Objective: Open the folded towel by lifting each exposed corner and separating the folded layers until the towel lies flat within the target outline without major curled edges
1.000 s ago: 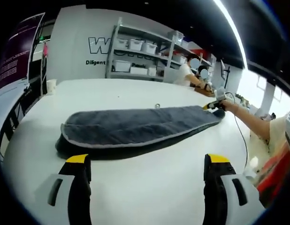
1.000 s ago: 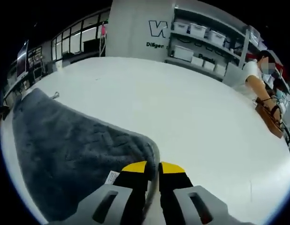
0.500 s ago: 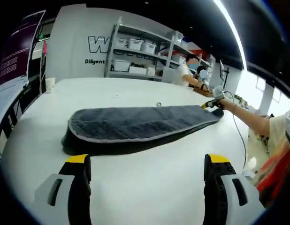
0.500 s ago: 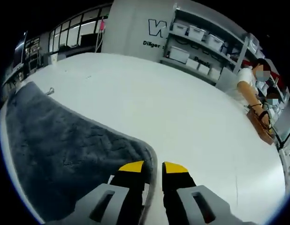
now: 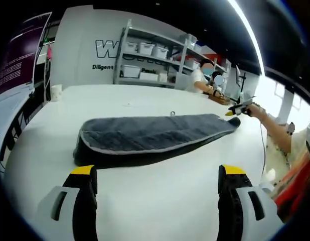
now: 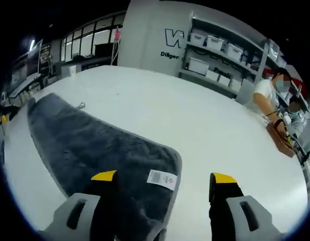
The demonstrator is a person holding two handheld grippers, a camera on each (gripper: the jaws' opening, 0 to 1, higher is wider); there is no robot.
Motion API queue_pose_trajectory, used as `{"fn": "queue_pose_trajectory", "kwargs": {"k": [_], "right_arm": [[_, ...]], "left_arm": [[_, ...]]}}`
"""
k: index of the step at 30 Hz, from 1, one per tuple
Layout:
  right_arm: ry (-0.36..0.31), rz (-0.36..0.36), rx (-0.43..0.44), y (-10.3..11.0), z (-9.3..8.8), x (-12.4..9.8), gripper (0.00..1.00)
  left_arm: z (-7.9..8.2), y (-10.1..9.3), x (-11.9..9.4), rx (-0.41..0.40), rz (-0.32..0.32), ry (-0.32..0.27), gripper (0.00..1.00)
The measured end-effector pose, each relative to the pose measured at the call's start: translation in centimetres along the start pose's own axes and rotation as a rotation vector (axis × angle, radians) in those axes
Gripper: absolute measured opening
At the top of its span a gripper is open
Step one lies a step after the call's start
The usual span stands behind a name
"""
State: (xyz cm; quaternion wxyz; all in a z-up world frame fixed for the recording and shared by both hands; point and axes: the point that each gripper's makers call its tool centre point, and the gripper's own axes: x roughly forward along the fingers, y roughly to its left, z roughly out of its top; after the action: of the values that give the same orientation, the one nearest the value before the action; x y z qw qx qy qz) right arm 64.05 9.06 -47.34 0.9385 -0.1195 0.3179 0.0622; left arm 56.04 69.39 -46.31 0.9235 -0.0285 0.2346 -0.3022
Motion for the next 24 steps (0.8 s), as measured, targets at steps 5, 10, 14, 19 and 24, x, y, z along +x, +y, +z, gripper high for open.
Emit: {"fn": "queue_pose_trajectory", "kwargs": {"k": [5,10,14,19,24], "right_arm": [[-0.019,0.049,-0.017,2.8,-0.9,-3.2,0.92],[-0.037,0.084,-0.027,5.4,-1.7,-5.4,0.99],[-0.051,0.118,-0.038,7.5,-2.8,-6.8,0.99],[-0.058,0.105,-0.037,8.4,-4.2,-8.0,0.99],[-0.067,0.087,-0.024,8.7,-5.4,-8.9,0.99]], "left_arm": [[-0.1,0.7,0.2,0.009,0.011,0.020,0.99],[-0.4,0.3,0.8,0.014,-0.013,0.040,0.99],[-0.2,0.8,0.7,0.011,0.002,0.034,0.97],[1.0,2.4,0.3,-0.023,0.046,-0.011,0.88],[1.5,5.3,1.0,-0.061,0.095,-0.028,0.77]]}}
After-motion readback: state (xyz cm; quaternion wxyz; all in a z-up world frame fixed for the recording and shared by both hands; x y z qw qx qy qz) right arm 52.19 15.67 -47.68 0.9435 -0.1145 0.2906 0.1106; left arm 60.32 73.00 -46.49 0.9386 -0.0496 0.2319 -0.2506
